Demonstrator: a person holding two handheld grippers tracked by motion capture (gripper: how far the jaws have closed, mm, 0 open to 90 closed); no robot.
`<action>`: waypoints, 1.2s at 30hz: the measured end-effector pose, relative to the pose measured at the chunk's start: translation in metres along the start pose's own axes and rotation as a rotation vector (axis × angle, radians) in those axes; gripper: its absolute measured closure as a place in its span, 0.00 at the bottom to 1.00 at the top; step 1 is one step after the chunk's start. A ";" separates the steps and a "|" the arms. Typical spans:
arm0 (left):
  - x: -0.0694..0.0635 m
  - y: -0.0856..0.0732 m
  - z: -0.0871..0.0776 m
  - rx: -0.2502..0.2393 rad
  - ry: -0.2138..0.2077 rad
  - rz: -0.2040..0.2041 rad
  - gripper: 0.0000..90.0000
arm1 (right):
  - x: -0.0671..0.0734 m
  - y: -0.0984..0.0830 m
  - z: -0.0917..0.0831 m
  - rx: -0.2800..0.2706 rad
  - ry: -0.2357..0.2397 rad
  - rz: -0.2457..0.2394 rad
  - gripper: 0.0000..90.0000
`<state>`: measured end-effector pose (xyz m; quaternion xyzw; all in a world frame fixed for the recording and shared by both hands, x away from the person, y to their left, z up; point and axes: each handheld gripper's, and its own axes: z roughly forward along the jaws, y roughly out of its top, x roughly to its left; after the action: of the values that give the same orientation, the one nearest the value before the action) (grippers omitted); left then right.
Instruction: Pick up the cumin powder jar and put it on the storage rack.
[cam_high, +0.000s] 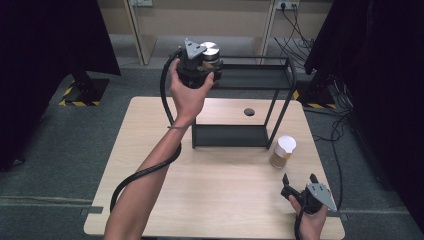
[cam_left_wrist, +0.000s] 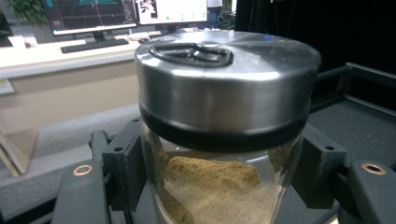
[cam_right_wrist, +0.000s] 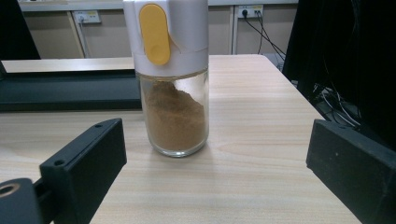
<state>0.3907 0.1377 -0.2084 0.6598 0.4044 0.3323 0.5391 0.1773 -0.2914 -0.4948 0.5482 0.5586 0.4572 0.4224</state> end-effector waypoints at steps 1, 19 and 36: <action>0.000 0.000 0.001 0.000 0.000 0.004 0.34 | 0.000 0.000 0.000 0.000 0.000 0.001 0.06; -0.007 -0.008 -0.005 -0.057 0.003 -0.011 0.04 | 0.000 0.000 0.000 -0.003 -0.001 0.000 0.06; -0.012 -0.033 -0.030 -0.138 -0.034 0.039 0.02 | 0.000 -0.001 0.000 -0.005 -0.002 -0.001 0.06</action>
<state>0.3537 0.1436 -0.2352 0.6344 0.3585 0.3586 0.5834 0.1768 -0.2912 -0.4957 0.5474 0.5572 0.4580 0.4244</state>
